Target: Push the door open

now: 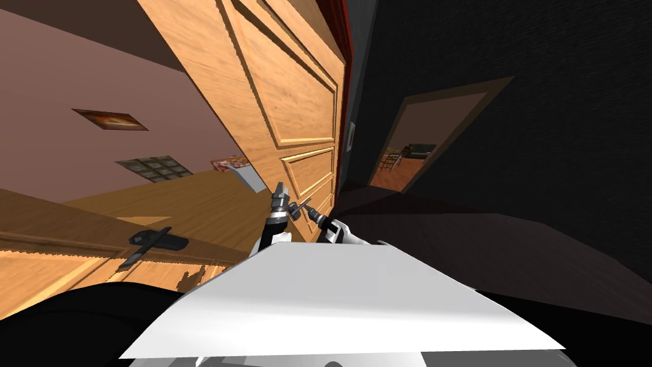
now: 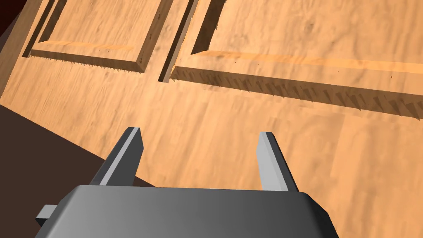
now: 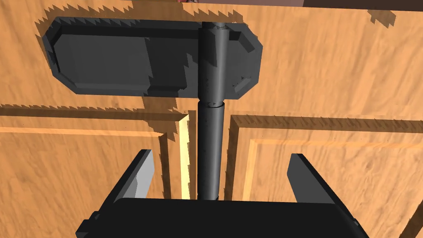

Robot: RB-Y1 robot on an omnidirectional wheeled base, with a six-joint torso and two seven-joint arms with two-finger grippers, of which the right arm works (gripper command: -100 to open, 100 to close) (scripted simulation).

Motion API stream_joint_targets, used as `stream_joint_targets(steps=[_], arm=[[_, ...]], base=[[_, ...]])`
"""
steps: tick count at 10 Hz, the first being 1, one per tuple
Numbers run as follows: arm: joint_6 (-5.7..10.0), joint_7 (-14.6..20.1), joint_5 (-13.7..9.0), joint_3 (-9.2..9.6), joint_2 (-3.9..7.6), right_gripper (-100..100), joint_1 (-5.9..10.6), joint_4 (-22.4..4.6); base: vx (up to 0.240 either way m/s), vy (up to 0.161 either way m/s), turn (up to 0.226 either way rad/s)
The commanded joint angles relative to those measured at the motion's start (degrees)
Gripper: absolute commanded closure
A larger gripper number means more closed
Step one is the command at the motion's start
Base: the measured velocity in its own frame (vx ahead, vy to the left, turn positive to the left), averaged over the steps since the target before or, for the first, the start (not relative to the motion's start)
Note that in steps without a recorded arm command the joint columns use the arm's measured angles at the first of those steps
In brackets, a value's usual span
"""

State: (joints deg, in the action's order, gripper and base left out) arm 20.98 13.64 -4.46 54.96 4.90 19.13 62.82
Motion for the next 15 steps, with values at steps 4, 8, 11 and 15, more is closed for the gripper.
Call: stream_joint_targets(steps=[4, 8, 11, 15], arm=[[0.02, -0.45, 0.19, -0.76, -0.93, -100, 0.01, -0.80], [0.02, -0.45, 0.19, -0.76, -0.93, 100, 0.01, -0.80], [-0.30, -1.06, 0.20, -2.69, -0.83, -100, -0.18, -1.36], [-0.83, -1.72, 0.24, -4.58, -1.36, -100, -0.68, -1.29]], base=[[0.108, 0.147, 0.026], [-0.013, -0.019, 0.000], [-0.046, 0.001, -0.047], [-0.186, -0.019, -0.085]])
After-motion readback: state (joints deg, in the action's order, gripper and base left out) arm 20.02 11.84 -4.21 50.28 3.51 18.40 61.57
